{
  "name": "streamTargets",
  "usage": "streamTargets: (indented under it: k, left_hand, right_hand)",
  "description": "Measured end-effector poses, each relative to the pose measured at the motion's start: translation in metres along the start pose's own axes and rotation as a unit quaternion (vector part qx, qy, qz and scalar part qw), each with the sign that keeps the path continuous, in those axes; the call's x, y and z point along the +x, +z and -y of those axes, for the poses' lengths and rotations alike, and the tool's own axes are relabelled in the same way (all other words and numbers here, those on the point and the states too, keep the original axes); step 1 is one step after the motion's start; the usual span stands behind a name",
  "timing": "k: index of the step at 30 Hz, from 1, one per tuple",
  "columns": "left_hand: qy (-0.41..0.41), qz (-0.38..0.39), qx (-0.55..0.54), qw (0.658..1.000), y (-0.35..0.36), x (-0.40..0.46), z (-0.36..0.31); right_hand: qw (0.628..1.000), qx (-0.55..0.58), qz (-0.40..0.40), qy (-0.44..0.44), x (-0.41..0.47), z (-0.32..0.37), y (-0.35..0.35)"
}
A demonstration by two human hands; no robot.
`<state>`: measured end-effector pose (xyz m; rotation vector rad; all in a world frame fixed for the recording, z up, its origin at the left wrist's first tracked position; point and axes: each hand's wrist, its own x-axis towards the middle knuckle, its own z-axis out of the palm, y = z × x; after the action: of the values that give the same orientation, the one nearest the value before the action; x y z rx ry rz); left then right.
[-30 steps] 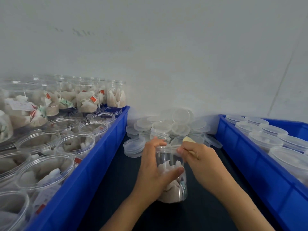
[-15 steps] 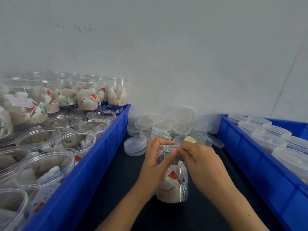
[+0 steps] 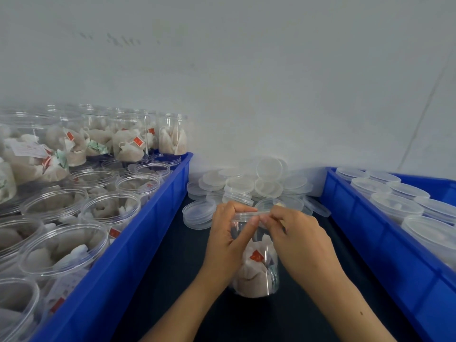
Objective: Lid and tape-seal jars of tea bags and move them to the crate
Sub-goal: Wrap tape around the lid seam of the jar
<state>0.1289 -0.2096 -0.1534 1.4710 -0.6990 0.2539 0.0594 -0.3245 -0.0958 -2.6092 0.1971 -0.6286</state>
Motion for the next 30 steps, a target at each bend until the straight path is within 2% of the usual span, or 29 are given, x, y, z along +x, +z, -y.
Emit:
streamTargets:
  k: [4, 10, 21, 25, 30]
  left_hand:
    - [0.019, -0.016, -0.004, 1.000, 0.000, 0.002, 0.002]
    - [0.016, 0.005, -0.005, 1.000, -0.001, 0.004, 0.002]
    - [-0.007, 0.016, -0.024, 1.000, -0.004, 0.005, 0.002]
    - [-0.017, 0.025, -0.036, 0.999, -0.007, 0.005, 0.001]
    - [-0.022, 0.043, -0.065, 0.997, -0.010, 0.005, -0.001]
  right_hand:
    - [0.999, -0.051, 0.018, 0.001, 0.004, -0.004, -0.007]
    - [0.988, -0.133, 0.078, -0.035, 0.011, -0.016, -0.018]
    - [0.984, -0.126, 0.122, -0.043, 0.021, -0.033, -0.020]
    - [0.985, -0.119, 0.101, -0.072, 0.022, -0.039, -0.018]
    - [0.986, -0.076, 0.126, -0.081, 0.024, -0.046, -0.007]
